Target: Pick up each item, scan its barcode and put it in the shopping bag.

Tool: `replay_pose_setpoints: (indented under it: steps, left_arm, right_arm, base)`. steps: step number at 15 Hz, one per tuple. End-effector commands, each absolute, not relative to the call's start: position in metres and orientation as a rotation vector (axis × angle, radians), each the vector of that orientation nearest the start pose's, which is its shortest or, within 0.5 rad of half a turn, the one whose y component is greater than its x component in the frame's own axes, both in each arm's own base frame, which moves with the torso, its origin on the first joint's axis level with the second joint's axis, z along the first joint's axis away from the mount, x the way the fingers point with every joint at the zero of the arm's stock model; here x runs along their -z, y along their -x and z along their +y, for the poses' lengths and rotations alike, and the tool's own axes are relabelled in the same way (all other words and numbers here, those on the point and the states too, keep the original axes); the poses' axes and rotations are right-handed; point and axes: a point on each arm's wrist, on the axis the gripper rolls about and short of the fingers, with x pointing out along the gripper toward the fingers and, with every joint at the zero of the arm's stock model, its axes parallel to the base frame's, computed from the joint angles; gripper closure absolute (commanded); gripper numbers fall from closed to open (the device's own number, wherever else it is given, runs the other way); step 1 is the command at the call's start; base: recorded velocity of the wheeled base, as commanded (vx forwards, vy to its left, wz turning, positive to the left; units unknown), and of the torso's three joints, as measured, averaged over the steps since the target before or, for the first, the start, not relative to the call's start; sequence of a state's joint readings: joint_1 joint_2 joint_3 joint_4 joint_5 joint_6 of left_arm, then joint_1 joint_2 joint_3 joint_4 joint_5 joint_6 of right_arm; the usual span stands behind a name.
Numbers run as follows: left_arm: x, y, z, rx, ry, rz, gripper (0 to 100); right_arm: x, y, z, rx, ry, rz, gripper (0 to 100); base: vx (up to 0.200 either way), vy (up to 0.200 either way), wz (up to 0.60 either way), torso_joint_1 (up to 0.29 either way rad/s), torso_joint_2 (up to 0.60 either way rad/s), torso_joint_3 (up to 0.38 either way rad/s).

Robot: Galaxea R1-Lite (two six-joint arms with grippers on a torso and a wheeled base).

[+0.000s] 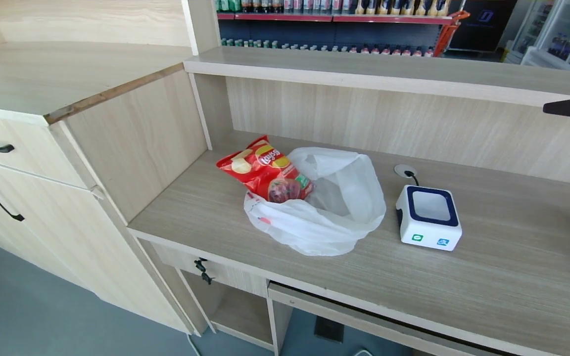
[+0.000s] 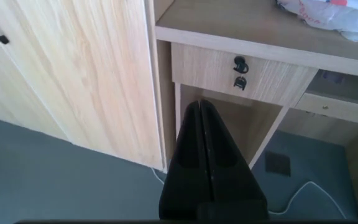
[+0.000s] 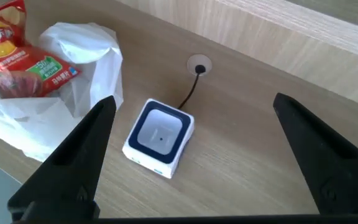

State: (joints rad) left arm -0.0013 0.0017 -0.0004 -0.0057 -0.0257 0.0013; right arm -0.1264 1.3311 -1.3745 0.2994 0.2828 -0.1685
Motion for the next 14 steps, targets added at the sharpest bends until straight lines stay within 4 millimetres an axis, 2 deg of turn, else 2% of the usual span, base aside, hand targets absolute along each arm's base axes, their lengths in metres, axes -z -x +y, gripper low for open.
replay_pose_setpoints:
  steps: [1, 4, 8, 9, 14]
  left_arm:
    - [-0.076, 0.023, -0.001, 0.028, -0.002, -0.003, 100]
    - [-0.076, 0.023, -0.001, 0.028, -0.002, -0.005, 100]
    - [-0.076, 0.023, -0.001, 0.028, -0.002, -0.003, 100]
    - [-0.076, 0.023, -0.001, 0.028, -0.002, -0.003, 100]
    - [-0.076, 0.023, -0.001, 0.028, -0.002, -0.003, 100]
  right_arm:
    - [-0.351, -0.188, -0.017, -0.177, 0.121, 0.219, 0]
    - [-0.351, -0.188, -0.018, -0.176, 0.123, 0.220, 0]
    - [-0.337, -0.195, -0.020, -0.172, 0.113, 0.270, 0]
    - [-0.321, -0.207, -0.028, -0.151, 0.091, 0.334, 0]
    - [-0.288, -0.249, -0.055, -0.061, 0.057, 0.474, 0]
  base:
    - [0.000, 0.000, -0.60, 0.002, 0.00, 0.007]
    - [0.000, 0.000, -0.60, 0.002, 0.00, 0.001]
    - [0.000, 0.000, 0.00, 0.000, 0.00, 0.000]
    - [0.000, 0.000, 0.00, 0.000, 0.00, 0.000]
    - [0.000, 0.000, 0.00, 0.000, 0.00, 0.000]
